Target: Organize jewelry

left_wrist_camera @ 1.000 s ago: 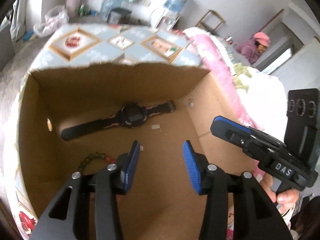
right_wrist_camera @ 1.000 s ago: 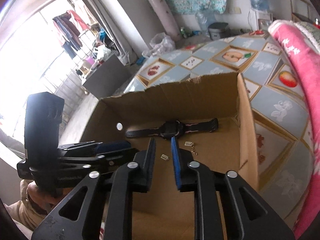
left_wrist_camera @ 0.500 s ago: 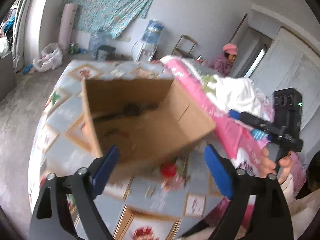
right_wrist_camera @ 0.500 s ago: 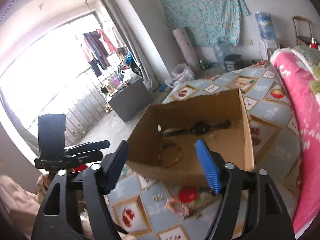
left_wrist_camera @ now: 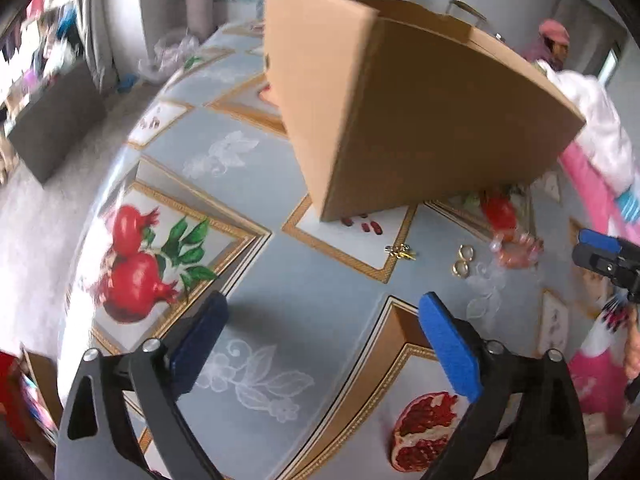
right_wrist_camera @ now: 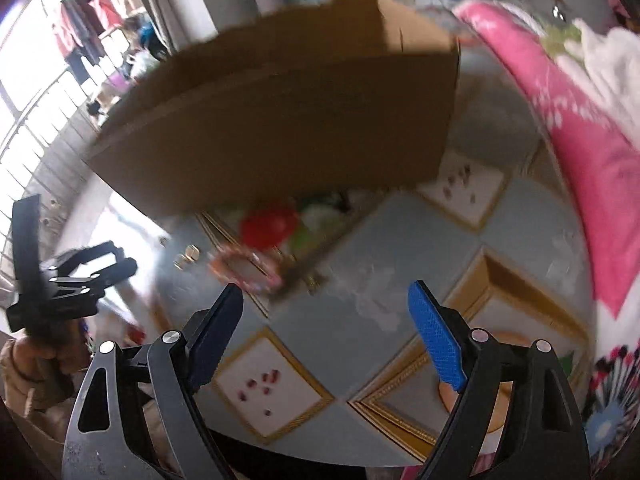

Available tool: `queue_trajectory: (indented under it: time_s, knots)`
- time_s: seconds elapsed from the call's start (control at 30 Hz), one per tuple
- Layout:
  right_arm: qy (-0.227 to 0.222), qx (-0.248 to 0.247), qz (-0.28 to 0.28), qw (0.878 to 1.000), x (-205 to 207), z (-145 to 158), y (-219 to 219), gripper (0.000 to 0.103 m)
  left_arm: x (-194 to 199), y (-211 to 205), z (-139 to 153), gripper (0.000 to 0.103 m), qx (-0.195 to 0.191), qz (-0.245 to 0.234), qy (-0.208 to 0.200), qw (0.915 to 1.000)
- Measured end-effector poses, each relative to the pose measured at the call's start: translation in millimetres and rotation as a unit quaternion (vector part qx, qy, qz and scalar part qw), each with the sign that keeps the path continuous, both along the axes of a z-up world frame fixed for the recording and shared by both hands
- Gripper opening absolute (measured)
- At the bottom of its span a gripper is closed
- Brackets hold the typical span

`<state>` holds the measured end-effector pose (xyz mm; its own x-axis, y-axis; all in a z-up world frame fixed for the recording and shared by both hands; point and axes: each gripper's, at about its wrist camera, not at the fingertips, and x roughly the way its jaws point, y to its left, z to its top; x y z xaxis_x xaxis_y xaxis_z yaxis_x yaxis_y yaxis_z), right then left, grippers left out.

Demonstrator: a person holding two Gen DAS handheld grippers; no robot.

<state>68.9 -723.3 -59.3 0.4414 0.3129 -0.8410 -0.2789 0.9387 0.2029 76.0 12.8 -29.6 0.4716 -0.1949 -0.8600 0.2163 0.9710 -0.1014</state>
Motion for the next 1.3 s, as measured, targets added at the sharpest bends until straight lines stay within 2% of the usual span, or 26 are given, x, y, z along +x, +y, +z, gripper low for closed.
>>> queue_trajectory:
  time_s: [0.1,0.17,0.3,0.53,0.7,0.8,0.9,1.03,1.2,1.3]
  knots:
    - [0.002,-0.047,-0.010,0.999,-0.5,-12.1,4.4,0.081,-7.1,-12.9,-7.3,0.098,0.050,-0.018,-0.023,0.9983]
    - [-0.001,-0.067,-0.007,0.998,0.5,-16.6,9.6,0.082,-12.5,-15.9,-8.8,0.098,0.050,-0.026,-0.039,0.9977]
    - [-0.012,-0.098,0.008,0.995,-1.2,-20.4,21.3,0.092,-18.7,-16.6,-10.7,0.098,0.046,-0.035,-0.054,0.9969]
    - [-0.012,-0.090,0.010,0.996,-7.1,-22.3,24.0,0.095,-21.3,-12.8,-9.3,0.098,0.047,-0.048,-0.048,0.9966]
    - [-0.007,-0.087,0.024,0.996,-10.5,-22.6,22.8,0.095,-26.9,-9.3,-8.5,0.098,0.044,-0.045,-0.061,0.9962]
    - [0.000,-0.048,0.008,0.999,-8.6,-10.0,14.0,0.095,-28.5,-8.5,-8.2,0.098,0.040,-0.046,-0.071,0.9956]
    - [-0.030,0.013,0.040,0.999,-15.9,11.3,20.4,0.093,-27.8,-9.1,-7.5,0.098,0.040,-0.047,-0.072,0.9955]
    - [-0.045,0.063,0.112,0.991,-27.5,23.4,46.2,0.079,-27.6,-8.6,-7.2,0.098,0.037,-0.051,-0.074,0.9953]
    - [0.001,0.108,0.153,0.982,-24.1,7.9,69.3,0.033,-31.2,-4.1,-6.1,0.097,0.027,-0.050,-0.083,0.9949]
    - [0.018,0.108,0.166,0.980,-24.1,-0.2,78.8,0.022,-32.7,0.8,-1.6,0.091,0.000,-0.048,-0.087,0.9950]
